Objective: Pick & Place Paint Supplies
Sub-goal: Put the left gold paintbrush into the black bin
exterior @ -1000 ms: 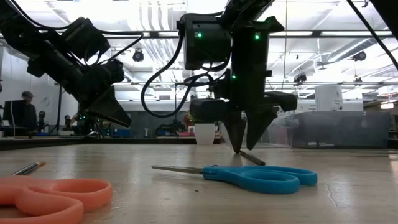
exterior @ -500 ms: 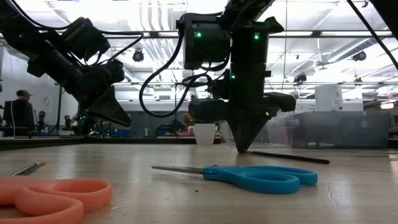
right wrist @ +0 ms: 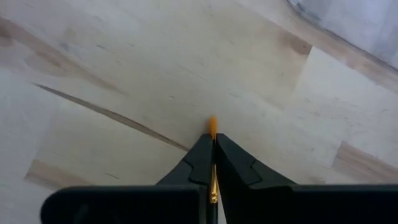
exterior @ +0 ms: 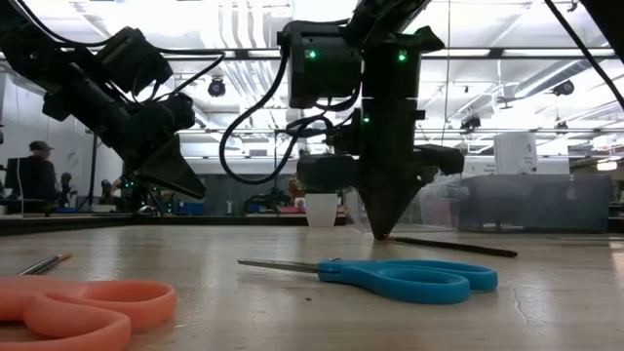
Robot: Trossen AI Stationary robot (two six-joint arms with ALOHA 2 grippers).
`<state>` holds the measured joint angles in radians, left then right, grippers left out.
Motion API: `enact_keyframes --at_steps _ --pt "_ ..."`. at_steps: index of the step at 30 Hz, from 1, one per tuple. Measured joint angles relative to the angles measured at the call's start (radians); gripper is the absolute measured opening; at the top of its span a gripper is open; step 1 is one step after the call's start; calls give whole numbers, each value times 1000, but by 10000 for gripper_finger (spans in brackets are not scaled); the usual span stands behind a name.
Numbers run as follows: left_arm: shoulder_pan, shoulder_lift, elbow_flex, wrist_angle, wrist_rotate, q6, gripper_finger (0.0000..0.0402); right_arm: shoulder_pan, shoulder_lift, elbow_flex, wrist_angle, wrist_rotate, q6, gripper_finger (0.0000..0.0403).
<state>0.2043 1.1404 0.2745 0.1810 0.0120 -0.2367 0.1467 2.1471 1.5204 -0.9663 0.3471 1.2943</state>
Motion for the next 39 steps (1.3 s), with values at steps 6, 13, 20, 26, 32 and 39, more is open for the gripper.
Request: enact_keyframes --at_steps 6,13,20,26,32,39 --pt "0 0 0 0 0 0 139 2 -51 -2 1 -12 -26 8" --pt "0 0 0 0 0 0 139 2 -108 0 10 -4 -91 8" --pt "-1 0 0 0 0 0 139 1 -188 0 13 3 -245 8" --pt "-1 0 0 0 0 0 139 1 -298 0 -56 18 -471 8" --pt "0 0 0 0 0 0 139 1 -421 0 -222 19 -544 8" --pt "0 0 0 0 0 0 139 1 -553 -21 -438 20 -686 8"
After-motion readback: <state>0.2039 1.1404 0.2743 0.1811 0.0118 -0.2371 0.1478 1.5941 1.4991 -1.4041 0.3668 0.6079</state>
